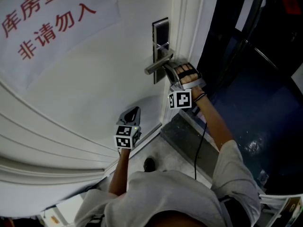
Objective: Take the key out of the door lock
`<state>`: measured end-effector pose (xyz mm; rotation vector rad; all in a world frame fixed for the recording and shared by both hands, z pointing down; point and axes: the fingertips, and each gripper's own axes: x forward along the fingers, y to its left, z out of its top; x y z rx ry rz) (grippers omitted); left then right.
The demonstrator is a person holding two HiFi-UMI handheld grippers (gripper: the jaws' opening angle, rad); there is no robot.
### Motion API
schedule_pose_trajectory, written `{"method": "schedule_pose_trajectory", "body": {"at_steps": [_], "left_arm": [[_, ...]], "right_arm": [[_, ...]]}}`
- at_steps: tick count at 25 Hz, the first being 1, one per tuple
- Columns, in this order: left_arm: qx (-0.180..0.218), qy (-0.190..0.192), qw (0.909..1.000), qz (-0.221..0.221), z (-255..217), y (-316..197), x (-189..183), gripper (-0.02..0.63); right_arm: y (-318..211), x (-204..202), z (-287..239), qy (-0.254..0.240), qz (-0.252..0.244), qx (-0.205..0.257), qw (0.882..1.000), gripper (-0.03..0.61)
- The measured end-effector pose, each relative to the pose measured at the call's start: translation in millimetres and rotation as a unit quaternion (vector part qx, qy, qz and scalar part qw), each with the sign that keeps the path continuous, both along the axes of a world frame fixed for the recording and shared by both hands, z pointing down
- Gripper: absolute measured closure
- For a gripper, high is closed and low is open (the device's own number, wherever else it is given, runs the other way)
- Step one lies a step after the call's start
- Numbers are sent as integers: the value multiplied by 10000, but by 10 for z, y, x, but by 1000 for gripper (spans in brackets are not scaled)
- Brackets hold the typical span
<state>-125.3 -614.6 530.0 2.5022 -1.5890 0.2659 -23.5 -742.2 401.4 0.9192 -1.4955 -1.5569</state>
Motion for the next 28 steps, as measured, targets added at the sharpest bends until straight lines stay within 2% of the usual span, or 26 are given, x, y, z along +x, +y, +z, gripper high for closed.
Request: {"method": "schedule_pose_trajectory", "body": {"at_steps": [14,17,20,22,24,26,28], "left_arm": [[34,-14,9999,136,-41,40,203,595],[44,-14,9999,159,-53,59,259,595],[47,-22,9999,140,-54,80,269,595],[52,-28,9999,120,-56,95,265,595],[61,-43,9999,113,-62,107,260,595],[79,-62,9999,110,-77,109,255,595],[104,-83,9999,107,-96,102,248,595]], "right_arm": [[211,221,-13,-124,-110,4,9999,549],[266,300,-11,-273,-88,-67,9996,548],[330,368,-7,-659,-55,-282,9974,548],[387,399,20,-1127,-24,-570,9920,548],[440,425,68,-1681,5,-928,9814,548],[483,459,112,-2227,34,-1272,9665,548],[533,504,144,-2870,60,-1659,9434,548]]}}
